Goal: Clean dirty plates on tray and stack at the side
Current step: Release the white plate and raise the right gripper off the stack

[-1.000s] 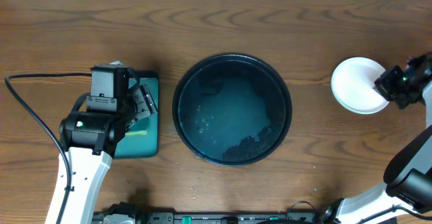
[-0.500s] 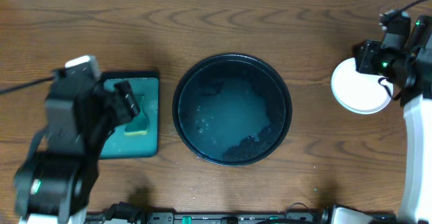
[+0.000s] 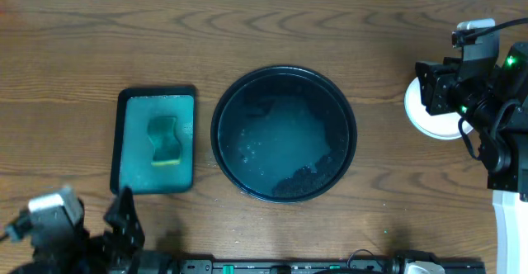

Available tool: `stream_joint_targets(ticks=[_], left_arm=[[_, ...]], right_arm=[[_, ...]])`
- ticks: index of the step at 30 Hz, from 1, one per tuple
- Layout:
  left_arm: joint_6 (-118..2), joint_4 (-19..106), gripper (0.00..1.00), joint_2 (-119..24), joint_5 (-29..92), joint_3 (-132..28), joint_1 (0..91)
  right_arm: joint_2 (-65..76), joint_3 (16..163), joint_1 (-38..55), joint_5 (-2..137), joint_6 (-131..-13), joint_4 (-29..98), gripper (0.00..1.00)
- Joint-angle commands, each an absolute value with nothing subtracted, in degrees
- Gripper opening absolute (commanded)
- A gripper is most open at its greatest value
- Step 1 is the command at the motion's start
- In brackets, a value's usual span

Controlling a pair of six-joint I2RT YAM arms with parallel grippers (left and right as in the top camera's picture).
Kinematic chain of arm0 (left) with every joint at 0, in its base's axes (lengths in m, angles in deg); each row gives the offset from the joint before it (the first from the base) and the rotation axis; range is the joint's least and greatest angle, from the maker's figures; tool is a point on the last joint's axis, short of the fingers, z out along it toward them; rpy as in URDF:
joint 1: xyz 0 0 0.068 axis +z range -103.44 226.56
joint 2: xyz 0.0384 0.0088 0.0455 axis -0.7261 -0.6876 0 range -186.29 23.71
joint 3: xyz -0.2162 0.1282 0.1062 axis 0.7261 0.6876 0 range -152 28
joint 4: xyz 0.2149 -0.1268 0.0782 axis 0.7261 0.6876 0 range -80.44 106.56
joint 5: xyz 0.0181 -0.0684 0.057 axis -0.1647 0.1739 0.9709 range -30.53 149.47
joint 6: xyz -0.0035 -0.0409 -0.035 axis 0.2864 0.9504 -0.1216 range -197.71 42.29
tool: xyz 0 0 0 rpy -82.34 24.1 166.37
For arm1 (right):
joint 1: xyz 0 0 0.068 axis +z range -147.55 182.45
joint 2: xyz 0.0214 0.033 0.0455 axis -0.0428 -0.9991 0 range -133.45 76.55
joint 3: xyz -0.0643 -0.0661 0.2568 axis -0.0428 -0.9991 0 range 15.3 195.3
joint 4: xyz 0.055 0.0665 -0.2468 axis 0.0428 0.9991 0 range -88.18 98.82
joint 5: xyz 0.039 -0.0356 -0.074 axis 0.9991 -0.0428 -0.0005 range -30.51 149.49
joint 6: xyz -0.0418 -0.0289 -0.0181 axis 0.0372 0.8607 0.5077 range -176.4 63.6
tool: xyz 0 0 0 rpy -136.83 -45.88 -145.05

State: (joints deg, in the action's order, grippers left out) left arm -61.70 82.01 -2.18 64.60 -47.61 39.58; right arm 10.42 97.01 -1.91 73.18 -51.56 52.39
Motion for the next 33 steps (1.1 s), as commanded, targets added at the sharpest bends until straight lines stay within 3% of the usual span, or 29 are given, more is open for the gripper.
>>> stream_joint_targets(ticks=[1, 5, 8, 33], left_arm=[[-62.88, 85.04, 0.78, -1.22, 65.56, -48.09, 39.36], [-62.42, 87.23, 0.78, -1.26, 65.74, -47.48, 39.36], [-62.44, 88.54, 0.78, -1.26, 65.74, -46.82, 39.36], [-62.44, 90.36, 0.78, -1.26, 65.71, -46.82, 39.36]], right_arm=[[10.09, 97.74, -1.51, 72.61, -50.97, 53.15, 0.49], [9.92, 97.74, -1.51, 72.61, -50.99, 53.28, 0.64], [9.92, 97.74, -1.51, 72.63, -51.23, 53.52, 0.99], [9.9, 97.71, -1.51, 73.97, -53.17, 59.73, 0.99]])
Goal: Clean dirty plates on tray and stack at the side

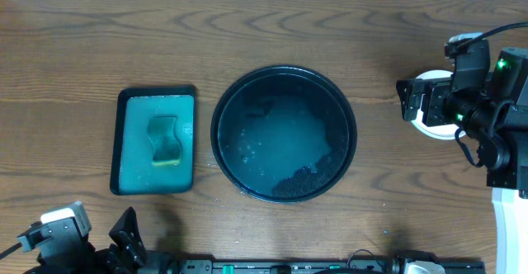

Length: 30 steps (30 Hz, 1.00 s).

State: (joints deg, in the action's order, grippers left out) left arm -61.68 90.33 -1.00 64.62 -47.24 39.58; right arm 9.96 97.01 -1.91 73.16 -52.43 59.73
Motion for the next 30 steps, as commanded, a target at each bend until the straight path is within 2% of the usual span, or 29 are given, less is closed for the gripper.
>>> stream_joint_targets(ticks=[1, 10, 15, 30], left_arm=[[-62.44, 90.33, 0.78, -1.26, 65.71, -46.82, 39.36], [-62.44, 90.33, 0.78, -1.26, 65.71, -46.82, 39.36], [-62.44, 90.33, 0.78, -1.26, 65.71, -46.82, 39.36], [-62.44, 90.33, 0.78, -1.26, 65.71, -46.82, 39.36]], right_arm=[[9.9, 97.71, -1.51, 73.94, -53.17, 59.88, 0.99], [9.9, 97.71, -1.58, 73.9, -53.13, 59.99, 0.99], [9.9, 97.71, -1.58, 67.76, -52.47, 59.73, 0.99], [9.9, 97.41, -1.58, 67.02, -52.47, 59.88, 0.99]])
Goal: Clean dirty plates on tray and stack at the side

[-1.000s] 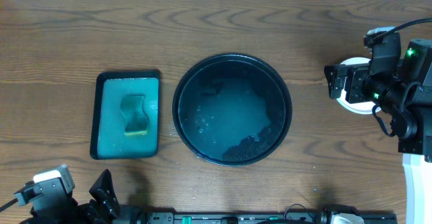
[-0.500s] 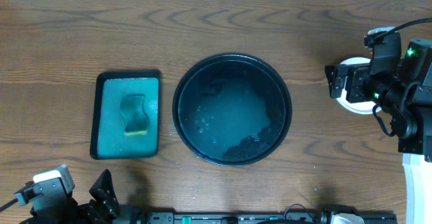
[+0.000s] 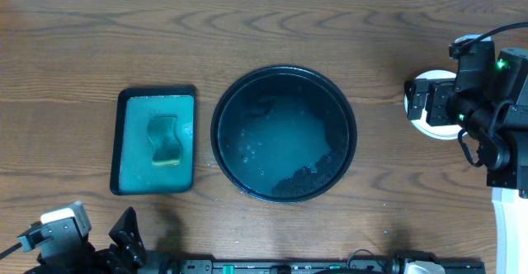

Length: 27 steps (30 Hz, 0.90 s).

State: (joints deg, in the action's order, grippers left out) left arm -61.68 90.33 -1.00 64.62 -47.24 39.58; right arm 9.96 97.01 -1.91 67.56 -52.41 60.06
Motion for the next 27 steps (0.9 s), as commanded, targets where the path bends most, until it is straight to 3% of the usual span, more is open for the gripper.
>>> stream_joint_targets(ticks=[1, 13, 27], left_arm=[[-62.44, 90.36, 0.78, -1.26, 65.71, -46.82, 39.36], [-62.44, 90.33, 0.78, -1.26, 65.74, -46.82, 39.36], [-62.44, 90.33, 0.78, -1.26, 65.71, -46.82, 39.36]], right_arm=[[9.92, 97.3, -1.58, 67.02, -52.47, 59.9, 0.99], [24.65, 85.8, -1.34, 67.54, -52.47, 52.1, 0.99], [55.47, 50.98, 7.16, 67.87, -51.51, 19.21, 0.99]])
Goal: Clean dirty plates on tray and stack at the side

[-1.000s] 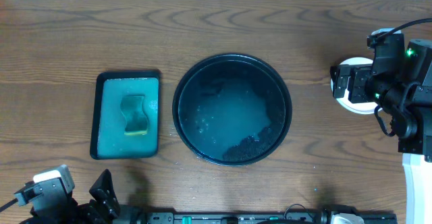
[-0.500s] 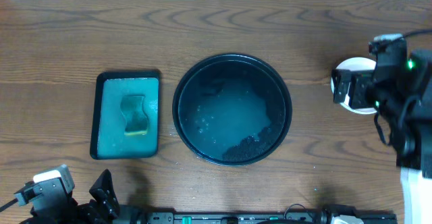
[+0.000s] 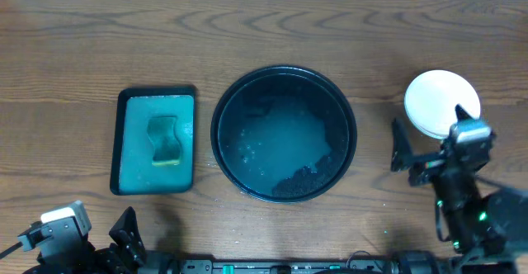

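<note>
A white plate (image 3: 440,101) lies bare on the wood at the right side of the table, with nothing on top of it. My right gripper (image 3: 399,152) is below and left of it, apart from it, pointing left with its fingers spread and nothing between them. A round dark basin (image 3: 223,101) in the middle holds soapy water with dark bits at its lower right; no plate shows in it. Only the dark tips of my left gripper (image 3: 125,227) show at the bottom left edge, far from everything.
A dark rectangular tray (image 3: 117,142) left of the basin holds pale soapy water and a yellow-green sponge (image 3: 164,139). Bare wooden tabletop (image 3: 264,26) runs along the back. The right arm's body fills the lower right corner.
My right gripper was over the white plate at the right edge. It is now off it, lower on the table near the front, and the whole plate shows. The left arm has not moved.
At first my right gripper was over the white plate and my left arm stood a little higher at the bottom left. The left arm then sat lower at the edge while the right stayed on the plate. Now the plate lies alone and the right gripper is clear.
</note>
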Available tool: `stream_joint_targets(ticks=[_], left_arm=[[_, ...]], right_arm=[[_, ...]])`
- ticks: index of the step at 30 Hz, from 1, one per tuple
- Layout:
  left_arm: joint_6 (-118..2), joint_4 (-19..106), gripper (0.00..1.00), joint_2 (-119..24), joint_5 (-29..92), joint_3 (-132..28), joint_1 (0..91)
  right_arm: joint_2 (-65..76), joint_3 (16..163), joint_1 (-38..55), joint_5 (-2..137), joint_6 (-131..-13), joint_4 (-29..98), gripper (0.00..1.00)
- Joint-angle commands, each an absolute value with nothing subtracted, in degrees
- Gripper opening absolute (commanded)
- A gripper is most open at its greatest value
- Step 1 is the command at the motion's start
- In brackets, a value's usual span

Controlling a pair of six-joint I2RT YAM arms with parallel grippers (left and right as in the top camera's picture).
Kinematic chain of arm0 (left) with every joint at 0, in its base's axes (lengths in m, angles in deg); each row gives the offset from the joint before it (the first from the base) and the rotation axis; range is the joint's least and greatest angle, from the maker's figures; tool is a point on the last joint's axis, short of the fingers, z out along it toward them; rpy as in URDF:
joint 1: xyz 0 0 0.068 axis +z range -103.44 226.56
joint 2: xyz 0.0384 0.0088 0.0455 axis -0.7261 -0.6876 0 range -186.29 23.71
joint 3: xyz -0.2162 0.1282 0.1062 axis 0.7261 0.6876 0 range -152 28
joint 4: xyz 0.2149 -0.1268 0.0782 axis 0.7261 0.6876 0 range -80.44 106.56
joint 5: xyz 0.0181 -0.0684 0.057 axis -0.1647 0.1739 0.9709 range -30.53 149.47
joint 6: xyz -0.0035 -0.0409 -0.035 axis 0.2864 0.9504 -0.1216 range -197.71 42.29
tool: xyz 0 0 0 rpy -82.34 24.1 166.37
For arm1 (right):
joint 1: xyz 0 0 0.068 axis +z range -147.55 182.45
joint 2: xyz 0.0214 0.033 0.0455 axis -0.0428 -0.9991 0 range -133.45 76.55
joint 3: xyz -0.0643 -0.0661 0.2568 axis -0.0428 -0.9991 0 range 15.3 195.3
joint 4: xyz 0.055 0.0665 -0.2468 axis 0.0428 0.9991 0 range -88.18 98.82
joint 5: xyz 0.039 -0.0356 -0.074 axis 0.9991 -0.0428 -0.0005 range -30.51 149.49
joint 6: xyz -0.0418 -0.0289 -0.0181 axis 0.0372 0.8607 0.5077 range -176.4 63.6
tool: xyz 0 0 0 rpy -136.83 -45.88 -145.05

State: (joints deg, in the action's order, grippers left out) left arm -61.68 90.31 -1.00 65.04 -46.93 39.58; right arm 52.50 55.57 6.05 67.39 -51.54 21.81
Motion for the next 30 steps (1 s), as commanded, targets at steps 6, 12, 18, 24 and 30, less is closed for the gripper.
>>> stream_joint_targets(ticks=[6, 12, 18, 24, 30], left_arm=[[-62.44, 90.36, 0.78, -1.26, 65.74, -46.82, 39.36], [-62.44, 90.33, 0.78, -1.26, 65.74, -46.82, 39.36], [-62.44, 90.33, 0.78, -1.26, 65.71, -46.82, 39.36], [-62.44, 90.33, 0.78, -1.26, 65.74, -46.82, 39.36], [-62.44, 90.33, 0.78, -1.26, 65.71, -46.82, 39.36]], right_arm=[[60.63, 39.51, 8.04, 68.57, -53.85, 3.65, 0.99], [63.88, 29.06, 8.15, 68.83, -57.35, -9.6, 0.99], [70.81, 22.44, 8.15, 68.79, -59.36, -12.11, 0.99], [76.25, 19.88, 8.19, 68.76, -59.34, -12.24, 0.99], [76.25, 18.22, 8.19, 68.26, -60.12, -11.48, 0.99]])
